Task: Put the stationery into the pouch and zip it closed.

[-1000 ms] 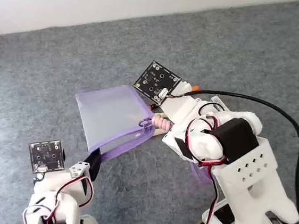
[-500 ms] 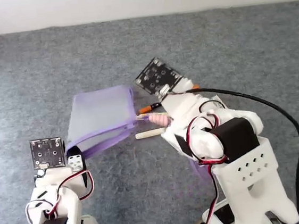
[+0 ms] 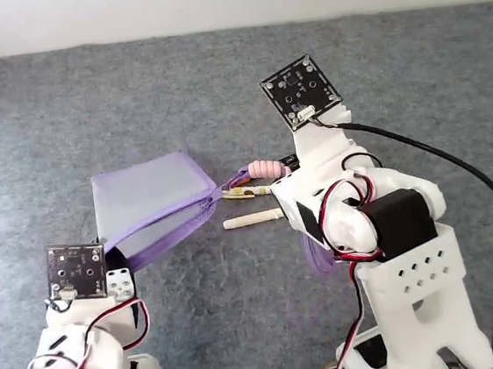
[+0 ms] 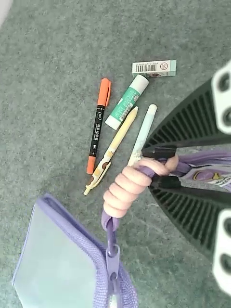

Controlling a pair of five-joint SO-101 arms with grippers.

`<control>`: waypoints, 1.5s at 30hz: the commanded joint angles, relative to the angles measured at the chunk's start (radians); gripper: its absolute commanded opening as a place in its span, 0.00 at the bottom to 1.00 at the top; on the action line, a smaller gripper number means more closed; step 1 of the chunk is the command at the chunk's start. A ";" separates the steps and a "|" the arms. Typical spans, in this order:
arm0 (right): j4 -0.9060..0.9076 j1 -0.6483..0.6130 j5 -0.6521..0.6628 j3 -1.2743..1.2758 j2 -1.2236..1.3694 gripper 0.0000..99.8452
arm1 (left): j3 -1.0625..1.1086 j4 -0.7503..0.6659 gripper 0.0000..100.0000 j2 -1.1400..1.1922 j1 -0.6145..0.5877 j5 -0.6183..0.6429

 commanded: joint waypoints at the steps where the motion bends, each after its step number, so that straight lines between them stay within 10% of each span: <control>1: -0.031 0.044 -0.015 -0.051 -0.012 0.01 | -0.073 0.009 0.01 0.005 -0.005 -0.012; 14: -0.068 0.065 -0.058 0.114 -0.024 0.02 | -0.105 0.081 0.01 0.005 -0.002 0.061; 25: 0.202 0.093 -0.222 -0.153 -0.012 0.31 | -0.099 0.080 0.01 0.005 -0.005 0.089; 45: 0.173 0.239 -0.005 -0.181 0.499 0.31 | -0.105 0.086 0.01 0.008 -0.005 0.310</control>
